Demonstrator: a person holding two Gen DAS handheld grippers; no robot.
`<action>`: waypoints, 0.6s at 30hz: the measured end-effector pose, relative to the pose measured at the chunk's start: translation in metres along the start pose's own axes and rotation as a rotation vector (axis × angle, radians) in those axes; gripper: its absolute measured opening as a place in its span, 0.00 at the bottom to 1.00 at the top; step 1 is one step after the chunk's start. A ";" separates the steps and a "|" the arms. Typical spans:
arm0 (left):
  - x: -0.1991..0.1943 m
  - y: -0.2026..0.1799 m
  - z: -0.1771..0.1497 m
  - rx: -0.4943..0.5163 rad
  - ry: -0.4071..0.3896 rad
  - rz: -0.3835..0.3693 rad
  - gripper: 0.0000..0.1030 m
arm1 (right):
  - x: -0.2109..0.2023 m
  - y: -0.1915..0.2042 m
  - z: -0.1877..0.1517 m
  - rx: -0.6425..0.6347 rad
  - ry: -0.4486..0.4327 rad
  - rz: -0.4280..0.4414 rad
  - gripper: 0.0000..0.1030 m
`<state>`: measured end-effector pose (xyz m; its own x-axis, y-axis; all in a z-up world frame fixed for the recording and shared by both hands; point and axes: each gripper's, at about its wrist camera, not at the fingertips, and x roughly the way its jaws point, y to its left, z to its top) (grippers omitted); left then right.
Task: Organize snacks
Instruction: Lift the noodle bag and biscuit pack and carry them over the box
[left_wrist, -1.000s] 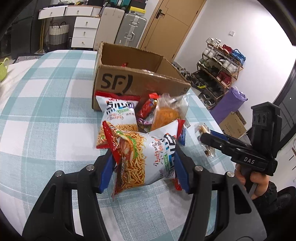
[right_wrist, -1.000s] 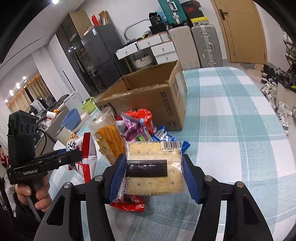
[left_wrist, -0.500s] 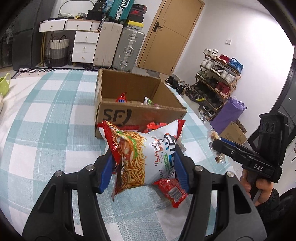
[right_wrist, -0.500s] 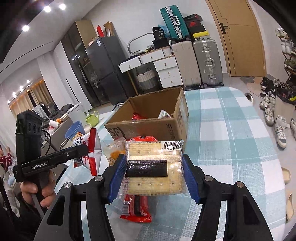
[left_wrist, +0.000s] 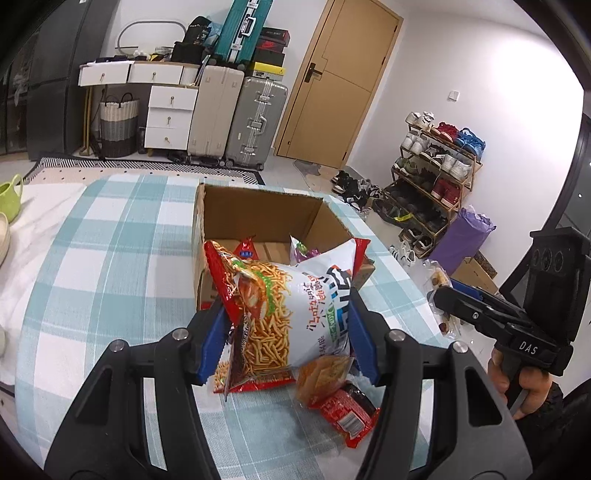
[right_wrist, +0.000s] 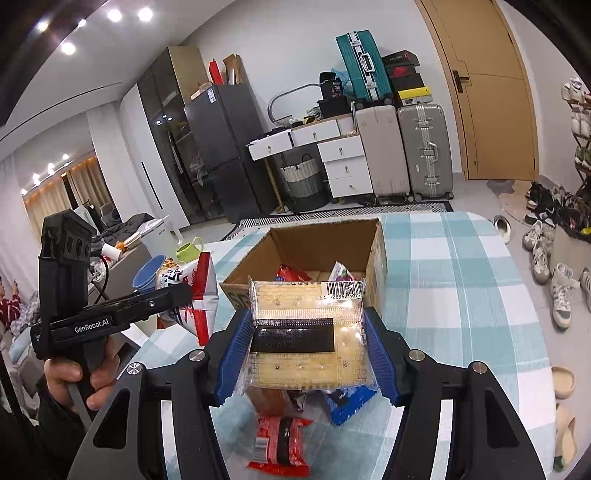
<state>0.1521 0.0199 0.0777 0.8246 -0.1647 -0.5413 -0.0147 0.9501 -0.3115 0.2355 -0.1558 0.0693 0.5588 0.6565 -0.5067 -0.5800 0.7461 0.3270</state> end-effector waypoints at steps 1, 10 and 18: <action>0.000 -0.001 0.003 0.005 -0.004 0.004 0.54 | 0.000 0.000 0.002 0.000 -0.010 0.005 0.59; 0.014 0.001 0.026 0.006 -0.020 0.016 0.54 | 0.015 -0.002 0.015 -0.007 -0.026 0.021 0.59; 0.034 0.004 0.047 0.011 -0.028 0.040 0.54 | 0.036 -0.005 0.028 -0.030 -0.027 0.033 0.59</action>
<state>0.2071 0.0302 0.0949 0.8392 -0.1195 -0.5304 -0.0412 0.9587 -0.2813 0.2746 -0.1329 0.0716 0.5551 0.6835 -0.4740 -0.6155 0.7209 0.3186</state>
